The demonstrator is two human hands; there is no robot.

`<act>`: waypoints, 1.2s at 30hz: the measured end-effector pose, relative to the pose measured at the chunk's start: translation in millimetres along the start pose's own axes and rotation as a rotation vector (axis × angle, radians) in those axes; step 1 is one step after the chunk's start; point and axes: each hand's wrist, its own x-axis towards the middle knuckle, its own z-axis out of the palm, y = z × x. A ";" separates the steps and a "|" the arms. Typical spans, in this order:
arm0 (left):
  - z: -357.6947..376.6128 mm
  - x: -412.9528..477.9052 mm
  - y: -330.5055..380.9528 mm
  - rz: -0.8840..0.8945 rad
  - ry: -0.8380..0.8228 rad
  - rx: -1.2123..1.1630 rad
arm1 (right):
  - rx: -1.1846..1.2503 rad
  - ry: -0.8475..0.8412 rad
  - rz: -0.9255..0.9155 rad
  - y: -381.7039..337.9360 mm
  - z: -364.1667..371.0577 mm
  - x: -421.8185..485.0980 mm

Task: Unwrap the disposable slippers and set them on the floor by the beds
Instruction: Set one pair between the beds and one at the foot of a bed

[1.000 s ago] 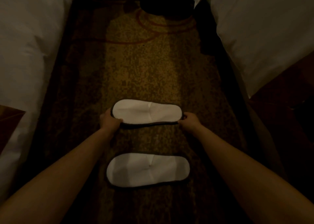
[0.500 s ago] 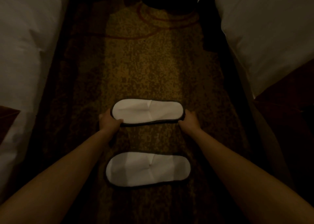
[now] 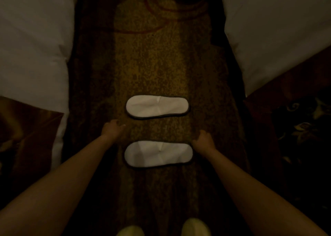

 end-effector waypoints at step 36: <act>-97.5 -718.9 435.2 0.952 -0.282 1.051 | 0.117 0.423 0.284 147.1 -456.9 -670.2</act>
